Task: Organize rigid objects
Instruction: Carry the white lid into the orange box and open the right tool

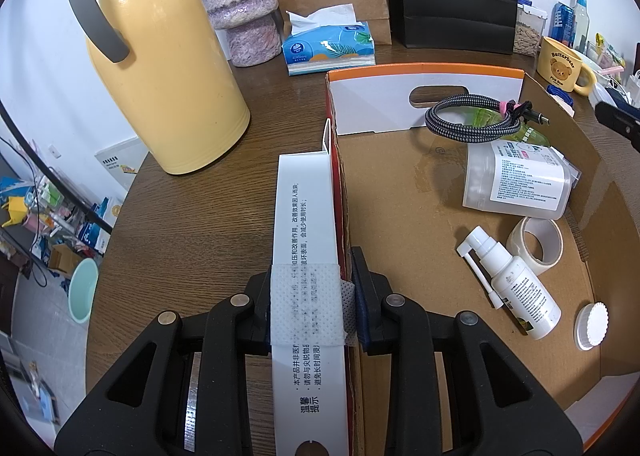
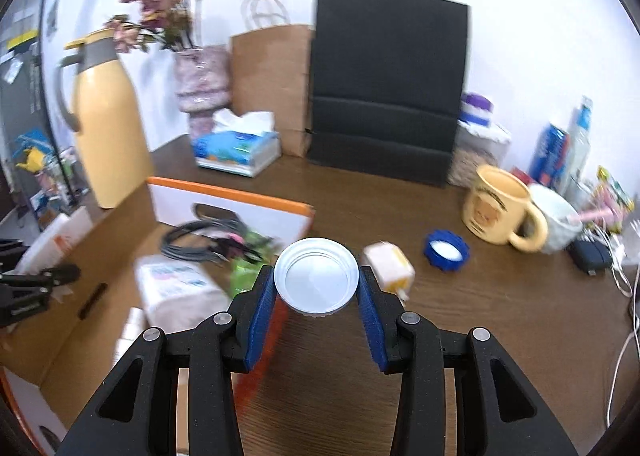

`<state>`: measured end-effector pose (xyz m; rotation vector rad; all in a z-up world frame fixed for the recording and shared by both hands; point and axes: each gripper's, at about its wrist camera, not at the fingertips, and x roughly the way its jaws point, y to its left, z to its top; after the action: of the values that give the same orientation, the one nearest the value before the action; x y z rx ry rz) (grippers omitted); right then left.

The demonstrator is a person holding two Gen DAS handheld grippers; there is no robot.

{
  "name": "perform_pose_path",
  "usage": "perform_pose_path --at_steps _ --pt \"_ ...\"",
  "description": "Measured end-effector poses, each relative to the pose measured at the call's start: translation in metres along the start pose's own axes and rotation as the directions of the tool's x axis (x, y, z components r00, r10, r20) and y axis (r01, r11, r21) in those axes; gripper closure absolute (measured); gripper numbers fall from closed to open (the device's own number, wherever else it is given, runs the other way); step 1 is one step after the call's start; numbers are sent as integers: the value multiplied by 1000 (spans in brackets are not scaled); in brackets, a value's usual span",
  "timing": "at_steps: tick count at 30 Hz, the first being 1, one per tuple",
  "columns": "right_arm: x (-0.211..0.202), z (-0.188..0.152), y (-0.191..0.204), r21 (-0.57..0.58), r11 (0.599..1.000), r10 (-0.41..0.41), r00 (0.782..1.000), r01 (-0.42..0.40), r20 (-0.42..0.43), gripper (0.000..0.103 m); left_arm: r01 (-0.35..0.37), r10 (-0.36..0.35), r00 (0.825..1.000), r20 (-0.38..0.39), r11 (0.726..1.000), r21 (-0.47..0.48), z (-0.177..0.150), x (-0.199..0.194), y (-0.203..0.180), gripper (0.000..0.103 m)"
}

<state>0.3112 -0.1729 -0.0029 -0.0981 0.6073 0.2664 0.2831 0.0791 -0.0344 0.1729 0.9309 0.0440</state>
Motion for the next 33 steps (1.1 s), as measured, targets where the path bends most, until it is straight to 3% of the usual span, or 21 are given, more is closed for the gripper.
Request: perform_pose_path --at_steps 18,20,22,33 --pt "18 21 49 -102 991 87 996 -89 -25 57 0 0 1000 -2 1000 0 1 0 0 79" --pt "21 21 49 -100 990 94 995 -98 -42 50 2 -2 1000 -4 1000 -1 1 0 0 79" --pt "23 20 51 -105 989 95 994 -101 -58 15 2 -2 1000 -6 1000 -1 1 1 0 79" --pt "24 18 60 -128 985 107 992 -115 -71 15 3 -3 1000 -9 1000 -3 2 2 -1 79"
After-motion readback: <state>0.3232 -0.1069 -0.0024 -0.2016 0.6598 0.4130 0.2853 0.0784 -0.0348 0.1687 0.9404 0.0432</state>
